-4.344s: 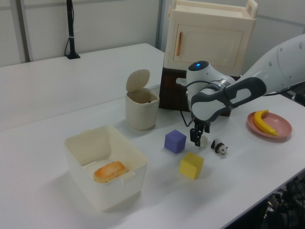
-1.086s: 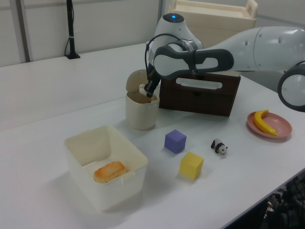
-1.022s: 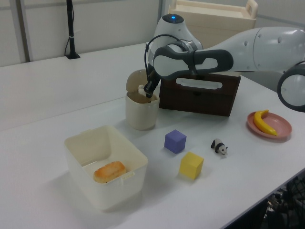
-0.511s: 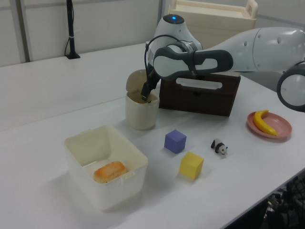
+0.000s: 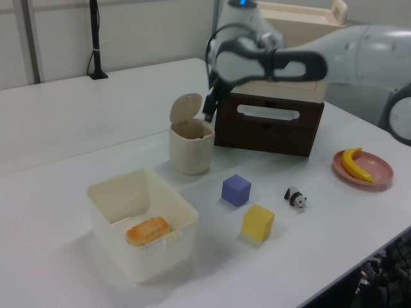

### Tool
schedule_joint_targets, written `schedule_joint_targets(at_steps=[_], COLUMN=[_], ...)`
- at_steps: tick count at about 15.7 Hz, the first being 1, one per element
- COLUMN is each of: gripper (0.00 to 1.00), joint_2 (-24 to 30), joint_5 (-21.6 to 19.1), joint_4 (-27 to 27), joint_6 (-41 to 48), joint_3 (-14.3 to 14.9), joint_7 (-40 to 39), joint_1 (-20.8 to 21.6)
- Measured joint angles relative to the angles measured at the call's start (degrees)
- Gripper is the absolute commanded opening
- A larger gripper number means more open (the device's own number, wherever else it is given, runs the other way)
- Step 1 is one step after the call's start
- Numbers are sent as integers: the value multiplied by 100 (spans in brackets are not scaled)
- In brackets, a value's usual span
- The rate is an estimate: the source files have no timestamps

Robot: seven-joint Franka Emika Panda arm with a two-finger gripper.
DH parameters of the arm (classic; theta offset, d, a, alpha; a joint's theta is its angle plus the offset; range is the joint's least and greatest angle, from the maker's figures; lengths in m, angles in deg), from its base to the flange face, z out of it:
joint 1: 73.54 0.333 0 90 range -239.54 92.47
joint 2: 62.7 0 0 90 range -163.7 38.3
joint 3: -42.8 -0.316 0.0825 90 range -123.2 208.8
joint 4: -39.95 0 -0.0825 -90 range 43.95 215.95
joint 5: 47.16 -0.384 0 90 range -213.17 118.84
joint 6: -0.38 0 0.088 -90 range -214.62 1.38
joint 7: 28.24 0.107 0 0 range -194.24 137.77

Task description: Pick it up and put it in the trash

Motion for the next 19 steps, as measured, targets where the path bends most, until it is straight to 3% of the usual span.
schedule_joint_targets(at_steps=[3,6,12,19], gripper=[100,100,100,100], joint_2=[786,1596,2134,2607], joint_5=[-1,-17,-71,-471], joint_4=[191,779,1089,1133], joint_6=[1008,1784,2583,2597], joint_3=[13,175,208,517], joint_7=[470,1233,2554,2665], joint_1=[-135,-161,-157,-187])
